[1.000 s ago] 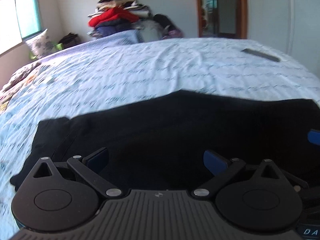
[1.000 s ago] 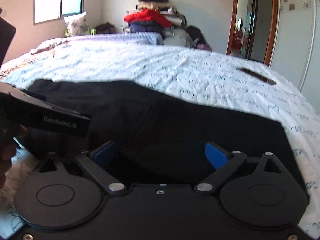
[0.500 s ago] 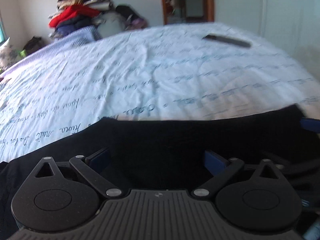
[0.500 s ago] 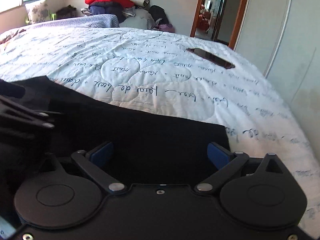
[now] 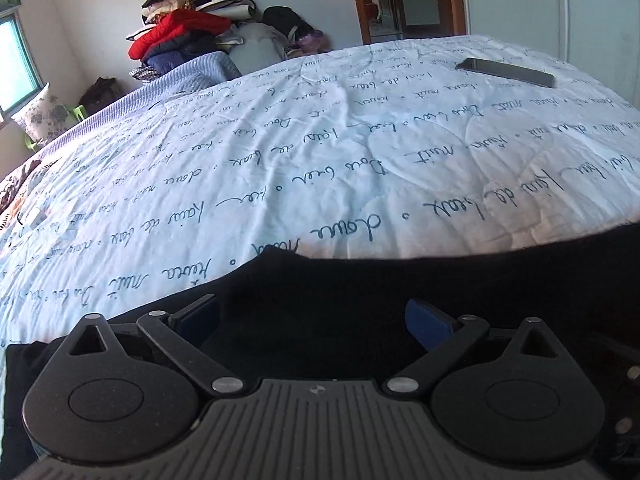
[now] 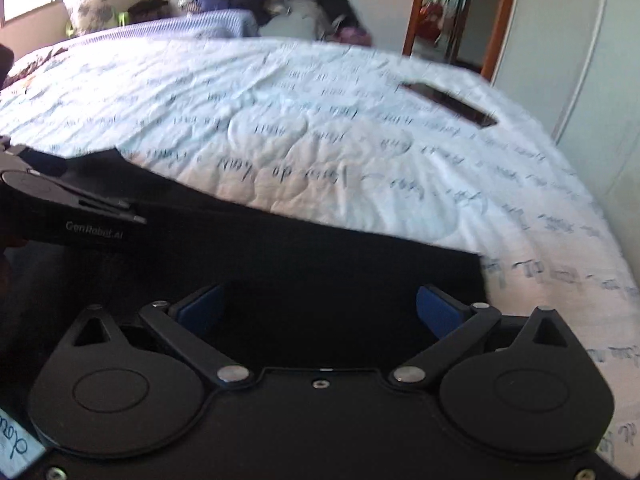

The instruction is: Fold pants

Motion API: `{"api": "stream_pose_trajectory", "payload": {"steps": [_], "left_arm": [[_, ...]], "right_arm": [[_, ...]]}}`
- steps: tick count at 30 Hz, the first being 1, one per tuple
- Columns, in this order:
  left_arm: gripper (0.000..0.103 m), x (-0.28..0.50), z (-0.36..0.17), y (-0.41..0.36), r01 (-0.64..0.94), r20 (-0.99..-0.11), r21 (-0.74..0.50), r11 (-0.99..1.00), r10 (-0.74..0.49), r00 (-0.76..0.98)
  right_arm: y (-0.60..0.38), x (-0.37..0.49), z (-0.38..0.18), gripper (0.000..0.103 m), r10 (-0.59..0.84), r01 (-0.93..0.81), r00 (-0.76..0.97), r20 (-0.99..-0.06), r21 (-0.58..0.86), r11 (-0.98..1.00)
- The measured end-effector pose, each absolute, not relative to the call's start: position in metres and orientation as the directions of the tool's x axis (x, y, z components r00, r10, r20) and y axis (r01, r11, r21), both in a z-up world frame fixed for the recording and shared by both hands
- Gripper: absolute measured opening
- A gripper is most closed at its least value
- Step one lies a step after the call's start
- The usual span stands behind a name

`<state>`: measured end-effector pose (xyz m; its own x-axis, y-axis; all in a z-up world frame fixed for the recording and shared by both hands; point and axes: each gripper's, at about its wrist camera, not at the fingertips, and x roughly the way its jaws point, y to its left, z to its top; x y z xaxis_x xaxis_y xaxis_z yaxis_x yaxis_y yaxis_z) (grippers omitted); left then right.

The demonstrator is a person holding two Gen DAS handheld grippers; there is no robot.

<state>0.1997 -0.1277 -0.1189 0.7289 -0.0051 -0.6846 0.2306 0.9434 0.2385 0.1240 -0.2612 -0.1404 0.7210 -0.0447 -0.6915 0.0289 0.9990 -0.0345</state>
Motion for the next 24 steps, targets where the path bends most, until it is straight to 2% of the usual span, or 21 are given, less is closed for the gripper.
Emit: {"api": "stream_pose_trajectory", "payload": {"steps": [6,9,12,17,21,24], "left_arm": [[0.101,0.201,-0.114,-0.108,0.214,-0.716,0.147,0.966,-0.046,0.696],[0.103,0.177,-0.107,-0.097,0.211,-0.685,0.195,0.958,-0.021,0.728],[0.103,0.168,-0.112,-0.091,0.177,-0.674,0.237,0.955,0.031,0.738],[0.103,0.187,-0.119,-0.097,0.161,-0.695,0.229,0.96,0.045,0.718],[0.102,0.17,-0.11,-0.091,0.144,-0.694,0.201,0.969,0.037,0.719],[0.103,0.143,-0.113,-0.085,0.139,-0.677,0.224,0.965,0.051,0.734]], "right_arm": [[-0.265,0.117,-0.135,0.103,-0.062,0.076,0.713,-0.698,-0.011,0.997],[-0.26,0.098,-0.133,0.103,-0.026,0.06,0.715,-0.699,0.024,0.998],[-0.252,0.095,-0.141,0.103,-0.045,0.052,0.724,-0.688,-0.011,0.999],[-0.253,0.109,-0.143,0.103,-0.059,0.075,0.733,-0.677,-0.006,0.997],[-0.251,0.091,-0.137,0.103,-0.04,0.087,0.732,-0.68,0.035,0.996],[-0.237,0.075,-0.144,0.103,-0.059,0.053,0.759,-0.649,-0.029,0.998]]}}
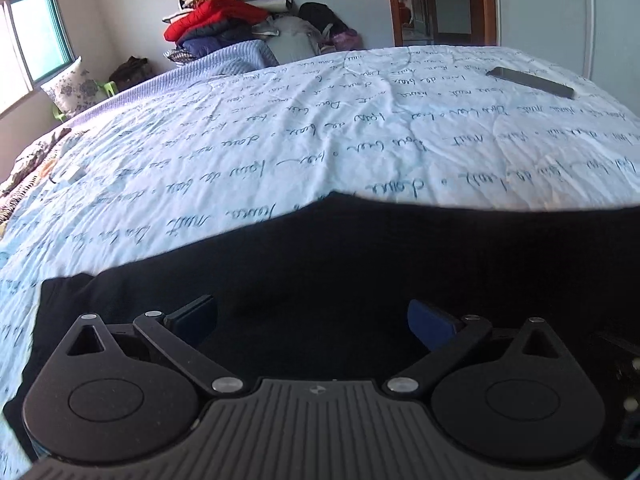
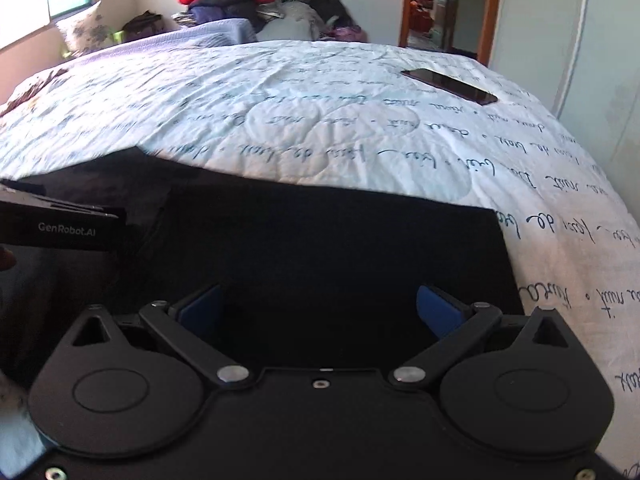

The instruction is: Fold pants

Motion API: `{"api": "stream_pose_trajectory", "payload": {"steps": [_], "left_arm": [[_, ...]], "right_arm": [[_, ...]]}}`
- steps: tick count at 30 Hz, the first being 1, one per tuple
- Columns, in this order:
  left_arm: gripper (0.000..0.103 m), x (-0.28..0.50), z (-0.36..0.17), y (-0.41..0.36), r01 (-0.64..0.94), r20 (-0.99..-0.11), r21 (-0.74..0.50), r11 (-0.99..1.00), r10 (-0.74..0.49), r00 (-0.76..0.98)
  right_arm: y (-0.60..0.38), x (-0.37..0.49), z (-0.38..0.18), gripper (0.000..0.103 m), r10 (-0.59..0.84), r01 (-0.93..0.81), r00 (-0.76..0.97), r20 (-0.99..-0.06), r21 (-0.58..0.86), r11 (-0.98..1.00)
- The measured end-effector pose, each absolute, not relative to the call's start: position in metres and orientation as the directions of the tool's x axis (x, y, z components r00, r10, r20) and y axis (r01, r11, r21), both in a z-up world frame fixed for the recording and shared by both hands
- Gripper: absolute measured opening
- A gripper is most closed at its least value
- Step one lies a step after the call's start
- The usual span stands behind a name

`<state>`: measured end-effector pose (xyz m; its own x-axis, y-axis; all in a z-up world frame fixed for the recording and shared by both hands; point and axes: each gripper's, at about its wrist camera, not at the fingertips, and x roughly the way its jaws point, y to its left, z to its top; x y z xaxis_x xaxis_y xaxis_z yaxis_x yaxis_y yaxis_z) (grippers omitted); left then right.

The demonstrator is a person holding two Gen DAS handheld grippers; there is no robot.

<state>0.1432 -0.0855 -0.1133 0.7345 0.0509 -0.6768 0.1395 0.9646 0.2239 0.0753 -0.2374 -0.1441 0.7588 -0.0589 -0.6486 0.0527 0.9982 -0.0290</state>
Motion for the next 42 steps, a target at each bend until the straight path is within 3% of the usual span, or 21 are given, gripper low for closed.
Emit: {"api": "stream_pose_trajectory", "payload": {"steps": [3,9,14,18,24,26,29,37,42], "left_arm": [[0.103,0.124,-0.121,-0.083,0.119,-0.647,0.237,0.964,0.065,0.759],[0.103,0.1,-0.122,-0.087,0.095,-0.58,0.299,0.949,0.102,0.808],[0.103,0.092,-0.116,-0.061,0.124,-0.658,0.209,0.97,0.046,0.752],[0.103,0.083,-0.111,-0.028,0.112,-0.722,0.053,0.992,-0.04,0.691],[0.103,0.071,-0.096,-0.006,0.016,-0.653,0.19,0.982,0.115,0.749],[0.103,0.081,-0.102,0.002,0.005,-0.689,0.203,0.979,0.139,0.711],[0.103,0.082,-0.103,0.016,0.004,-0.718,0.125,0.992,0.088,0.69],[0.103,0.068,-0.103,0.032,0.011,-0.706,0.136,0.991,0.089,0.703],[0.103,0.067,-0.102,0.044,-0.001,-0.699,0.14,0.99,0.1,0.708]], "right_arm": [[-0.23,0.064,-0.154,0.103,-0.09,0.062,0.809,-0.58,-0.069,0.996],[-0.234,0.063,-0.15,0.103,-0.085,0.065,0.809,-0.582,-0.056,0.996],[-0.231,0.057,-0.143,0.103,-0.014,0.034,0.796,-0.605,0.021,0.999],[-0.216,0.057,-0.149,0.103,-0.047,0.005,0.799,-0.599,-0.071,0.997],[-0.223,0.056,-0.13,0.103,0.033,-0.017,0.794,-0.607,0.033,0.999],[-0.218,0.064,-0.136,0.103,0.036,-0.034,0.773,-0.634,0.015,0.999],[-0.207,0.062,-0.145,0.103,-0.003,-0.043,0.778,-0.629,-0.059,0.997],[-0.2,0.063,-0.122,0.103,0.053,-0.067,0.785,-0.617,0.001,0.998],[-0.173,0.076,-0.142,0.103,0.027,-0.108,0.766,-0.642,-0.087,0.99]]}}
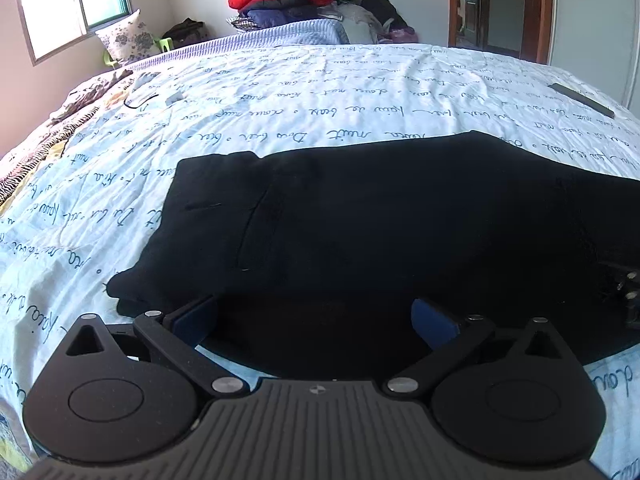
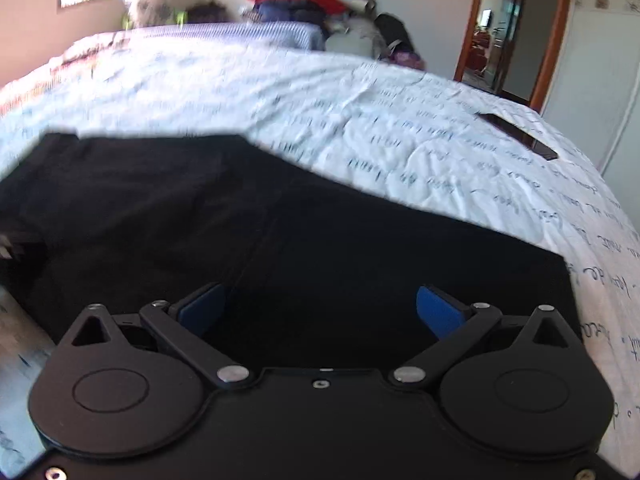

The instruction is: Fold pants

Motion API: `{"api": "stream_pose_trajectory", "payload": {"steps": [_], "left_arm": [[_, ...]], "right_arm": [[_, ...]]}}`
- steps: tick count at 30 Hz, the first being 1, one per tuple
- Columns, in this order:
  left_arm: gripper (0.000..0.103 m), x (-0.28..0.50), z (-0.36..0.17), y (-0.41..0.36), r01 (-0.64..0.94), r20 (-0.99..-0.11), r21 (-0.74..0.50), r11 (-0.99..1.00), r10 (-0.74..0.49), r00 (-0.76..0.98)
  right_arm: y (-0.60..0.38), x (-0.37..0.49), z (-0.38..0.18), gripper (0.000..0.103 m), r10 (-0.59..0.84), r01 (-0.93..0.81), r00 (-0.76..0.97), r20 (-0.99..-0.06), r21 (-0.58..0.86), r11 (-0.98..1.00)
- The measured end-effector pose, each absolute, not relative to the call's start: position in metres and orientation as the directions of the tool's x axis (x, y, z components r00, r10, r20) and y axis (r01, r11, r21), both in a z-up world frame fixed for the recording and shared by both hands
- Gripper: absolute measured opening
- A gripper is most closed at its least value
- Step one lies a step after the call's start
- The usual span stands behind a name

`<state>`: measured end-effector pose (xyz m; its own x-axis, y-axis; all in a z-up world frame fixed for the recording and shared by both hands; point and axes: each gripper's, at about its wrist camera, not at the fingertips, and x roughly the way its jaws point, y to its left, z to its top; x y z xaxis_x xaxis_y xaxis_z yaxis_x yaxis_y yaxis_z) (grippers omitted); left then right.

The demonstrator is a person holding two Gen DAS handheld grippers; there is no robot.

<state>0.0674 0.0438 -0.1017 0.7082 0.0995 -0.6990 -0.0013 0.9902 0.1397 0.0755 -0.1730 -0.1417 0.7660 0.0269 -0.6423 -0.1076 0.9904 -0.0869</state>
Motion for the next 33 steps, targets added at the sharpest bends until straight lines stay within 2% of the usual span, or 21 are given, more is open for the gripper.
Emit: {"api": "stream_pose_trajectory", "payload": {"steps": [5,9,11,13,18,21,24,27,28,29,31,33], "left_arm": [[0.103,0.06,-0.097,0.056,-0.003,-0.684,0.129,0.992,0.091,0.723],[0.103,0.063,-0.09,0.071,-0.1,-0.647,0.19,0.977,0.201,0.736],[0.103,0.073,-0.091,0.083,-0.156,-0.652,0.188,0.97,0.242,0.719],[0.103,0.083,-0.098,0.097,-0.135,-0.681,0.145,0.98,0.198,0.705],[0.103,0.074,-0.097,0.109,-0.1,-0.68,0.124,0.987,0.158,0.716],[0.103,0.064,-0.094,0.12,-0.128,-0.679,0.106,0.986,0.166,0.715],[0.103,0.051,-0.082,0.143,-0.231,-0.644,0.093,0.968,0.236,0.728],[0.102,0.042,-0.07,0.175,-0.333,-0.634,0.047,0.942,0.285,0.719],[0.102,0.041,-0.068,0.186,-0.34,-0.646,0.015,0.94,0.269,0.715],[0.1,0.041,-0.067,0.196,-0.344,-0.662,-0.017,0.939,0.247,0.708],[0.089,0.038,-0.067,0.216,-0.367,-0.686,-0.088,0.926,0.211,0.696],[0.069,0.034,-0.068,0.226,-0.4,-0.695,-0.118,0.909,0.212,0.687]], "right_arm": [[-0.179,0.068,-0.133,0.103,0.044,-0.088,0.746,-0.665,-0.033,0.996],[-0.161,0.058,-0.113,0.103,0.066,-0.118,0.8,-0.596,-0.048,0.992],[-0.143,0.054,-0.105,0.103,0.094,-0.166,0.831,-0.548,-0.082,0.983],[-0.121,0.054,-0.103,0.103,0.103,-0.209,0.845,-0.524,-0.148,0.967],[-0.079,0.062,-0.117,0.103,0.062,-0.263,0.827,-0.559,-0.288,0.921],[-0.063,0.05,-0.103,0.103,0.167,-0.316,0.856,-0.489,-0.24,0.918],[-0.043,0.039,-0.093,0.103,0.261,-0.374,0.877,-0.403,-0.232,0.898],[-0.008,0.044,-0.101,0.101,0.308,-0.478,0.826,-0.471,-0.3,0.826],[0.005,0.041,-0.105,0.101,0.306,-0.482,0.837,-0.453,-0.347,0.804],[0.018,0.036,-0.107,0.101,0.305,-0.476,0.853,-0.423,-0.395,0.785],[0.039,0.026,-0.109,0.101,0.337,-0.489,0.864,-0.375,-0.461,0.74],[0.057,0.02,-0.11,0.101,0.371,-0.505,0.861,-0.347,-0.507,0.699]]}}
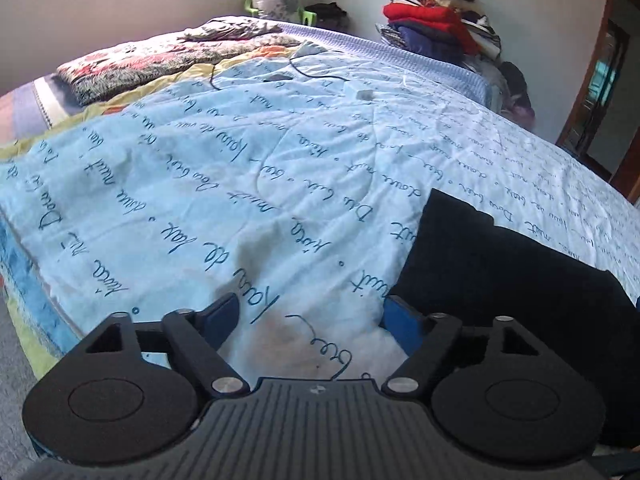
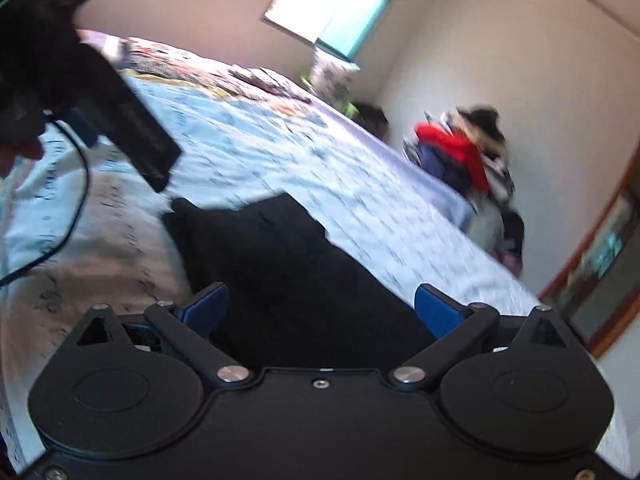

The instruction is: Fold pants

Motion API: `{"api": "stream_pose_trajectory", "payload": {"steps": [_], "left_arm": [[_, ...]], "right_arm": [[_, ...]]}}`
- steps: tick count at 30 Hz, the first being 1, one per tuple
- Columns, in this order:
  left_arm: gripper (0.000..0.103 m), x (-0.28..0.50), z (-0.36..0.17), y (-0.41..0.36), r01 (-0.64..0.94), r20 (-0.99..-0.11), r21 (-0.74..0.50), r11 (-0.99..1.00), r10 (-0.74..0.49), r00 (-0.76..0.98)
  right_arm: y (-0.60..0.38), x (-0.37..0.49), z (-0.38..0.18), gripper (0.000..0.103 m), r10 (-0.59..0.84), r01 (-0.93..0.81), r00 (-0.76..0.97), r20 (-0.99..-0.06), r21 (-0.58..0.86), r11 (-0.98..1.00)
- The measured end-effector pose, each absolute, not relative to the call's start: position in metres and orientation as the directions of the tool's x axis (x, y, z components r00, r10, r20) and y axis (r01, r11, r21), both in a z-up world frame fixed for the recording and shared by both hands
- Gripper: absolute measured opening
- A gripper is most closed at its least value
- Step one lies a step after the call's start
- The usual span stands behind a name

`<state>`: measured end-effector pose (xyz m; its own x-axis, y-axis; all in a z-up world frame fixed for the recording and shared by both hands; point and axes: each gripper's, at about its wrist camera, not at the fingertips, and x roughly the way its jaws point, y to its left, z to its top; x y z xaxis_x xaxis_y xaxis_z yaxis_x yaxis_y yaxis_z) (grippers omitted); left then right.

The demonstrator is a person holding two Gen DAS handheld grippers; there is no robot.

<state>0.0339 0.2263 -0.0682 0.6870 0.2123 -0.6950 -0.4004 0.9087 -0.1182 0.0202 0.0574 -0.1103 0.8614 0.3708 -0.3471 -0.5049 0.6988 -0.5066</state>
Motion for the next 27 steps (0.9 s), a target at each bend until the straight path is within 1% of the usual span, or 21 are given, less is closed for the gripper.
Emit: {"api": "stream_pose_trajectory", "payload": {"steps": [2,4,6,7,8,10,12,14,16,17,18,19,20,22,25,27], "left_arm": [[0.069,0.03,-0.069,0.23,-0.41,-0.7,-0.118,0.905,0.217,0.681],[0.074,0.028,-0.068,0.233,-0.421,-0.696,-0.128,0.898,0.221,0.683],[0.098,0.028,-0.066,0.236,-0.431,-0.695,-0.14,0.891,0.222,0.684],[0.1,0.029,-0.065,0.238,-0.431,-0.695,-0.142,0.891,0.221,0.685],[0.099,0.031,-0.063,0.239,-0.433,-0.69,-0.141,0.89,0.225,0.688],[0.1,0.034,-0.059,0.24,-0.419,-0.683,-0.139,0.897,0.219,0.696],[0.1,0.041,-0.056,0.242,-0.384,-0.688,-0.166,0.908,0.172,0.705],[0.1,0.047,-0.056,0.246,-0.354,-0.7,-0.249,0.902,0.086,0.709],[0.1,0.055,-0.063,0.252,-0.339,-0.711,-0.366,0.867,-0.025,0.703],[0.1,0.059,-0.066,0.256,-0.339,-0.714,-0.417,0.843,-0.073,0.697],[0.1,0.064,-0.072,0.259,-0.336,-0.71,-0.471,0.815,-0.125,0.692],[0.099,0.068,-0.075,0.261,-0.331,-0.71,-0.498,0.801,-0.158,0.687],[0.099,0.073,-0.077,0.262,-0.324,-0.714,-0.508,0.798,-0.181,0.676],[0.099,0.079,-0.08,0.261,-0.295,-0.712,-0.514,0.805,-0.209,0.67],[0.099,0.084,-0.083,0.258,-0.269,-0.71,-0.524,0.808,-0.239,0.663],[0.095,0.09,-0.087,0.257,-0.253,-0.704,-0.544,0.8,-0.271,0.657]], "right_arm": [[0.073,0.02,-0.113,0.101,0.375,-0.501,0.865,-0.333,-0.551,0.667],[0.083,0.022,-0.118,0.1,0.386,-0.518,0.855,-0.346,-0.589,0.62],[0.091,0.024,-0.125,0.092,0.379,-0.525,0.851,-0.364,-0.626,0.577],[0.095,0.026,-0.128,0.085,0.373,-0.531,0.847,-0.38,-0.639,0.556],[0.099,0.029,-0.13,0.083,0.365,-0.54,0.841,-0.399,-0.647,0.539],[0.106,0.032,-0.136,0.083,0.352,-0.554,0.832,-0.428,-0.663,0.503],[0.113,0.031,-0.137,0.083,0.352,-0.547,0.836,-0.421,-0.691,0.473],[0.121,0.025,-0.138,0.083,0.362,-0.536,0.84,-0.404,-0.722,0.438],[0.13,0.024,-0.14,0.083,0.364,-0.512,0.85,-0.38,-0.76,0.401],[0.134,0.023,-0.141,0.076,0.365,-0.506,0.852,-0.377,-0.772,0.385],[0.137,0.024,-0.141,0.071,0.367,-0.513,0.847,-0.386,-0.773,0.372],[0.139,0.024,-0.141,0.061,0.374,-0.527,0.838,-0.397,-0.767,0.365],[0.141,0.024,-0.142,0.046,0.385,-0.542,0.827,-0.408,-0.761,0.358],[0.142,0.023,-0.145,0.029,0.397,-0.565,0.812,-0.428,-0.749,0.347],[0.136,0.019,-0.142,0.021,0.413,-0.571,0.809,-0.417,-0.724,0.387],[0.128,0.021,-0.132,0.018,0.437,-0.599,0.794,-0.423,-0.668,0.441]]}}
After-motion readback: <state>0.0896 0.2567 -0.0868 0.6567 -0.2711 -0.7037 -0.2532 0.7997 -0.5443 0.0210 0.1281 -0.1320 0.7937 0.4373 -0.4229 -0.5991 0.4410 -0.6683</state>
